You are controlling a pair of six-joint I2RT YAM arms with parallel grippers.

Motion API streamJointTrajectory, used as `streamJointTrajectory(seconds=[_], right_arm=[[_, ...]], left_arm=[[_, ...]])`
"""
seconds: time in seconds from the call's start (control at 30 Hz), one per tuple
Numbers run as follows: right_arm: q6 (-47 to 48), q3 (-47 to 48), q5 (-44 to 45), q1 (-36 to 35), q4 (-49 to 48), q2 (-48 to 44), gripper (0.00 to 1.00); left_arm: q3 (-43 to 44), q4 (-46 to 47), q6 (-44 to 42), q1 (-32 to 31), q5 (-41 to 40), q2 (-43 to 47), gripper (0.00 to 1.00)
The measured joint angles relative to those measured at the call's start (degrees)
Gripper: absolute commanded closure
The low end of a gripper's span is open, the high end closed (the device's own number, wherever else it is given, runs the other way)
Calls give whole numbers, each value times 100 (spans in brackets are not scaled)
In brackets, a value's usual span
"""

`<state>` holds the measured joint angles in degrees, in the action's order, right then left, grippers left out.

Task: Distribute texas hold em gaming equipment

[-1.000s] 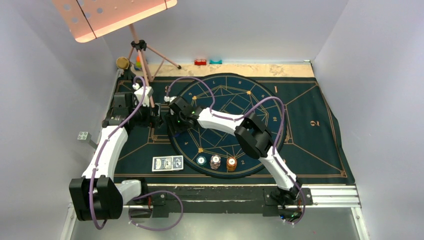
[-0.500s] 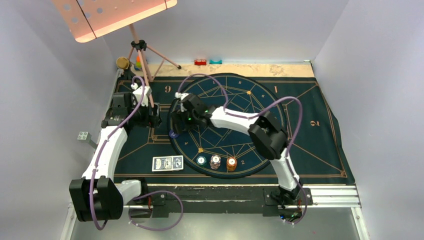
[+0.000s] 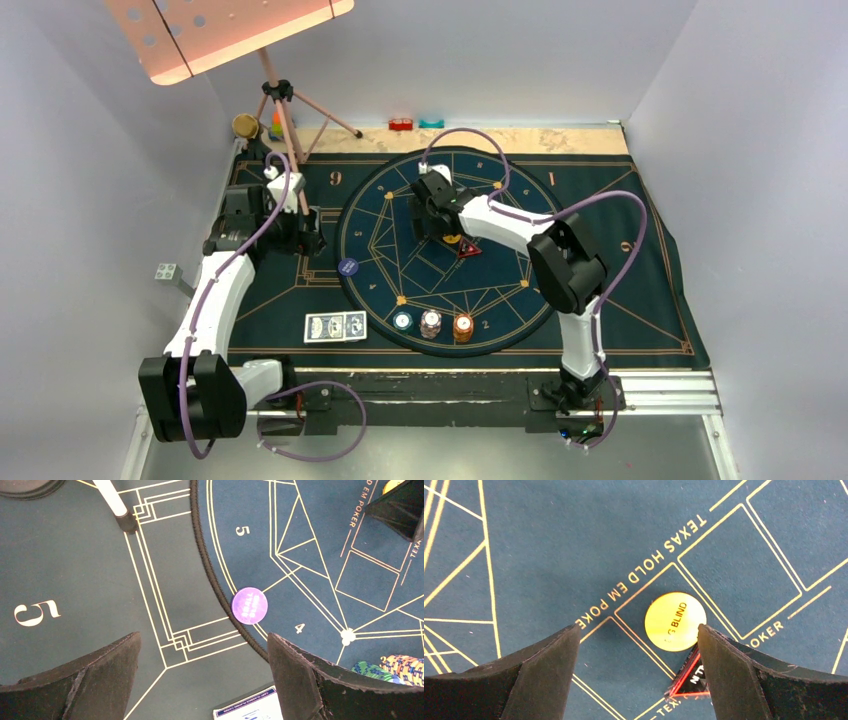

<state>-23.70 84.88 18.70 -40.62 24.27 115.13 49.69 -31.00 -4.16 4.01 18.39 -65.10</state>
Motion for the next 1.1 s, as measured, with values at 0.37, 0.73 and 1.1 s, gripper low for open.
streamJointTrajectory(seconds=[0.37, 0.73, 1.1], right_arm=[[-31, -254, 264, 120, 317, 2, 11], [-94, -256, -9, 474, 286, 85, 19], [-76, 22, -109, 470, 345, 293, 46]], left_arm=[[0, -17, -98, 0, 304, 0, 0], [0, -17, -98, 0, 501, 46, 0], [0, -17, -98, 0, 501, 46, 0]])
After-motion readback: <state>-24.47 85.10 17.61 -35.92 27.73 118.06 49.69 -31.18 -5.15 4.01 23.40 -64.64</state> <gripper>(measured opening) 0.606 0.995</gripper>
